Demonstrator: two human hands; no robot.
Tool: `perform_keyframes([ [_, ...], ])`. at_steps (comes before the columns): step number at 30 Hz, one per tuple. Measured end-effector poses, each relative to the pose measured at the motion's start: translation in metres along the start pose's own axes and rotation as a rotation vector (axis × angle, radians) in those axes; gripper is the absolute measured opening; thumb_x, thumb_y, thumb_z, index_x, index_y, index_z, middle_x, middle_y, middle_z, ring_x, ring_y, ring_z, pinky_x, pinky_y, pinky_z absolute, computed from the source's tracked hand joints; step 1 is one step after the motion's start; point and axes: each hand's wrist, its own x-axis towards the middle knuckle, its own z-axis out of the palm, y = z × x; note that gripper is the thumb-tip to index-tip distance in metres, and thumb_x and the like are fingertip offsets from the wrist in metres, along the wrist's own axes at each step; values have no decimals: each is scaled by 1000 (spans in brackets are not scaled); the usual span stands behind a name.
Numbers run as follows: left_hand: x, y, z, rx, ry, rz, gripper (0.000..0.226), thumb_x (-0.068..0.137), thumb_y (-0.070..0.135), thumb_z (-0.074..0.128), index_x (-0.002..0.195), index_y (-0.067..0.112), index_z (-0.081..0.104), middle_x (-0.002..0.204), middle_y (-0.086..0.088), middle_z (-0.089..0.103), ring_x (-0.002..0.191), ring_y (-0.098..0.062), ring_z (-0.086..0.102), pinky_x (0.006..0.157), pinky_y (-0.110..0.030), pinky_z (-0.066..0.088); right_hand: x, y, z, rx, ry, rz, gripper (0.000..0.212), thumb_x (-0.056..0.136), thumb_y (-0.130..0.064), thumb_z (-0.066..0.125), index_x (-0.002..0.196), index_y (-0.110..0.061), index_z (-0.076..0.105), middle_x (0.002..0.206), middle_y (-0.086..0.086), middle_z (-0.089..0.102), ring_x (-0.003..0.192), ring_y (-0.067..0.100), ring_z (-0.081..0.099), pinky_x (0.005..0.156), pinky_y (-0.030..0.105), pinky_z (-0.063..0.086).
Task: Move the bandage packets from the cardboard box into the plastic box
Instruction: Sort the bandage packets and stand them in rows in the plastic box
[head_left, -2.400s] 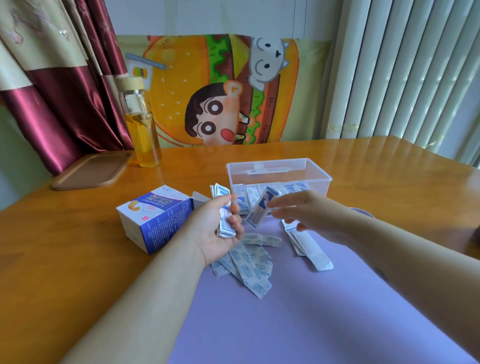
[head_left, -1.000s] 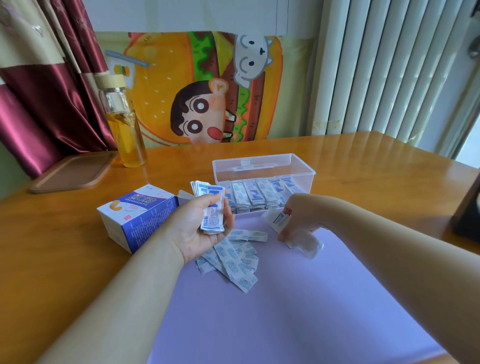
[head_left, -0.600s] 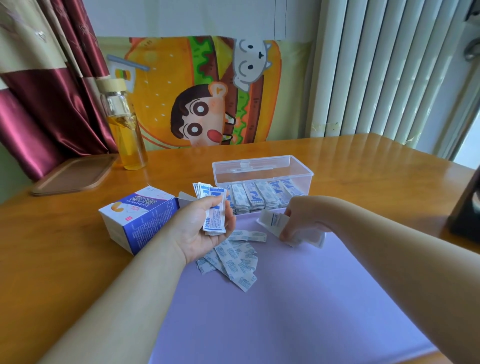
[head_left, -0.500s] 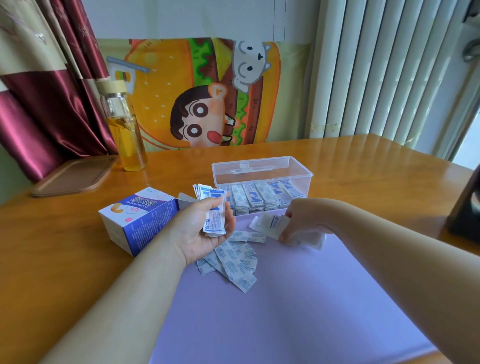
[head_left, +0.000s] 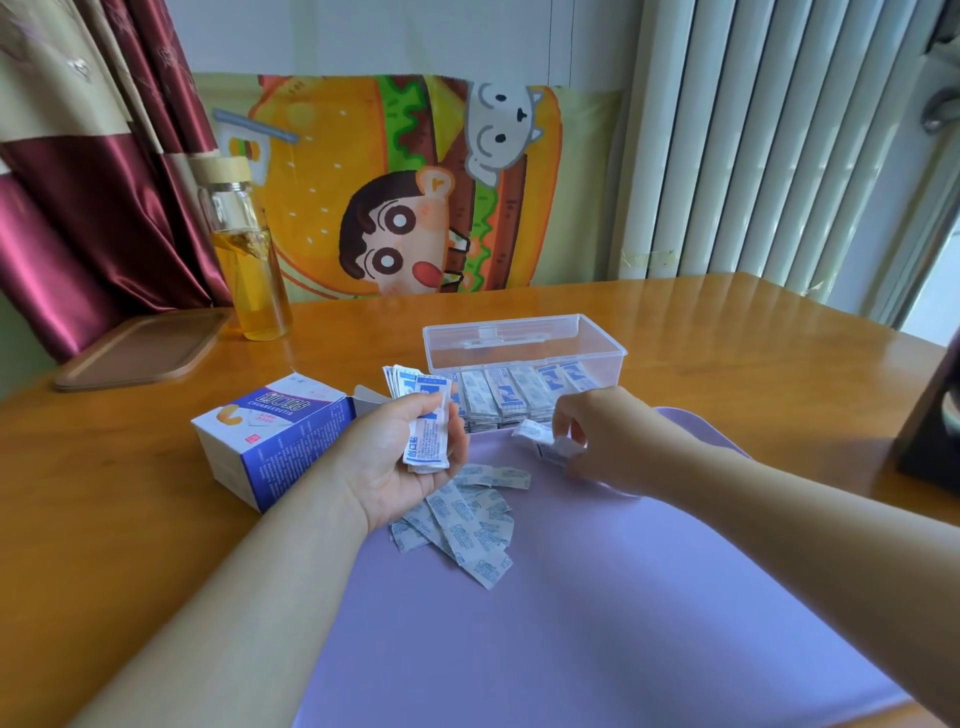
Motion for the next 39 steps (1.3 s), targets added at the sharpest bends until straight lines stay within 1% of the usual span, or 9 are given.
perform_keyframes([
  [6, 0, 0, -1, 13, 9, -1, 14, 94, 11, 50, 102, 4, 59, 72, -8, 61, 54, -12, 59, 51, -24, 54, -11, 0, -10, -11, -10, 9, 13, 81, -25, 59, 77, -13, 59, 61, -3, 45, 56, 16, 38, 47, 25, 28],
  [11, 0, 0, 0, 17, 19, 5, 13, 94, 11, 50, 100, 5, 59, 70, -8, 62, 55, -12, 59, 51, -24, 54, -14, -1, -17, -2, -122, 38, 26, 79, -28, 66, 70, -8, 53, 62, 1, 41, 52, 13, 29, 45, 23, 21],
  [14, 0, 0, 0, 6, 18, 2, 13, 94, 11, 50, 100, 5, 60, 72, -8, 61, 56, -12, 58, 51, -24, 54, -12, 1, -23, 55, -187, 89, 27, 78, -30, 69, 63, -16, 51, 62, -3, 46, 52, 10, 38, 45, 21, 27],
  [21, 1, 0, -3, 1, 6, -7, 16, 93, 11, 51, 106, 5, 58, 72, -8, 64, 58, -12, 60, 50, -25, 54, -14, 5, -26, 138, -264, 167, 25, 78, -38, 70, 94, -18, 69, 93, 1, 69, 84, 19, 63, 70, 29, 49],
  [24, 2, -1, -2, 31, -11, -9, 14, 94, 10, 49, 106, 7, 56, 68, -6, 65, 48, -7, 54, 47, -20, 50, -12, 3, -27, 420, -219, 244, 22, 78, -34, 72, 86, -14, 68, 93, 6, 70, 85, 21, 64, 73, 29, 49],
  [28, 5, -5, -1, 136, -69, -46, 12, 93, 21, 51, 99, 13, 58, 61, 3, 52, 42, -3, 33, 40, -12, 33, -7, -12, -25, 1280, -234, 358, 19, 81, -11, 71, 92, 0, 60, 105, 19, 67, 95, 28, 66, 84, 40, 54],
  [33, -1, -12, 5, 276, -176, -25, 21, 73, 32, 68, 87, 17, 64, 66, 2, 45, 46, -5, 32, 42, -13, 28, -2, -34, 1, 1503, -239, 349, 34, 82, -16, 71, 109, 2, 62, 111, 19, 67, 102, 30, 65, 96, 42, 49],
  [36, 2, -13, 6, 313, -106, 47, 12, 80, 19, 65, 81, 12, 75, 78, -9, 52, 55, -9, 41, 41, -15, 33, -2, -40, 8, 1396, -206, 327, 28, 79, -30, 74, 95, -7, 68, 92, 8, 70, 88, 25, 61, 78, 28, 48],
  [39, 4, -6, 3, 205, 37, 76, 7, 89, 9, 56, 91, 11, 62, 68, -7, 65, 57, -12, 56, 41, -17, 41, -3, -39, 2, 1294, -63, 252, 15, 90, -27, 61, 84, -15, 70, 81, 2, 64, 69, 14, 46, 61, 21, 35],
])
